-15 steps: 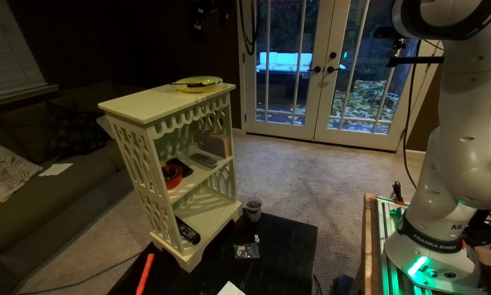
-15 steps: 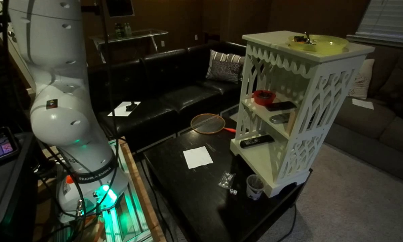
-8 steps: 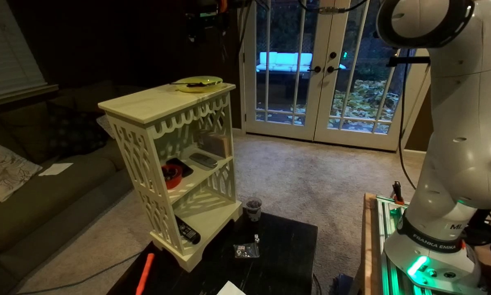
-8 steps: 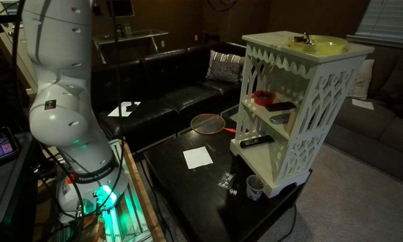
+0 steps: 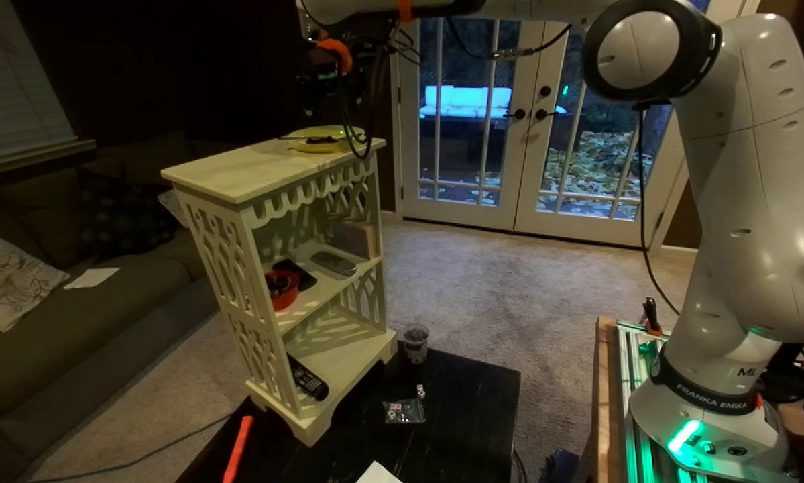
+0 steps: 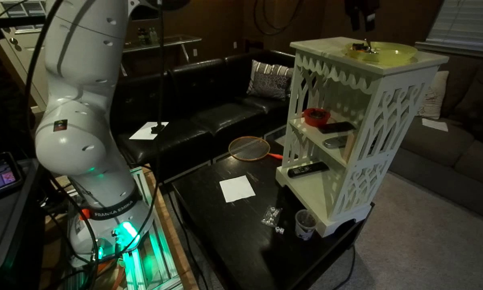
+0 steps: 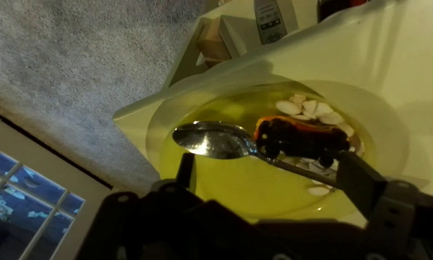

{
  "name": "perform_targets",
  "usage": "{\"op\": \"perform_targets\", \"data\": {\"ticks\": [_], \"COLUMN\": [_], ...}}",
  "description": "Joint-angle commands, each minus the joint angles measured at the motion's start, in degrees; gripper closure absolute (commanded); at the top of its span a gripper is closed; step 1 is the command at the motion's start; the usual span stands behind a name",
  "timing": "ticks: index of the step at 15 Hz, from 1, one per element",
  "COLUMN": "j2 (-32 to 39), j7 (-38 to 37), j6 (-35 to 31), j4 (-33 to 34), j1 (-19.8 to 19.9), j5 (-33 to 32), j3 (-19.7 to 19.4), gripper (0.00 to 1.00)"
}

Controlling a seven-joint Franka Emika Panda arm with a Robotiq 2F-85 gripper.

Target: Remove the black object from the yellow plate and put it in the orange bowl on the first shelf

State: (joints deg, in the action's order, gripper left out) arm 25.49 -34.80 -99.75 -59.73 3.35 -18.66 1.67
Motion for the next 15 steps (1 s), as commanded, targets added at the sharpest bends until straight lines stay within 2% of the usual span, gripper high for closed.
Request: {"op": "perform_targets", "data": {"ticks": [1, 4, 12, 15], "j2": [0.2, 0.2, 4.1, 5.1], "j7": [0.0, 0.1, -2.1, -4.4], "j6": [0.0, 0.3, -8.9, -8.6], "j4": [0.1, 0.5, -0.2, 0.2], "j1": [0.2, 0.3, 0.7, 0.3], "j5": [0.6, 1.2, 2.6, 2.0], "j3": [0.1, 0.1, 0.6, 0.0], "gripper": [0.00, 0.00, 0.00, 0.00]}}
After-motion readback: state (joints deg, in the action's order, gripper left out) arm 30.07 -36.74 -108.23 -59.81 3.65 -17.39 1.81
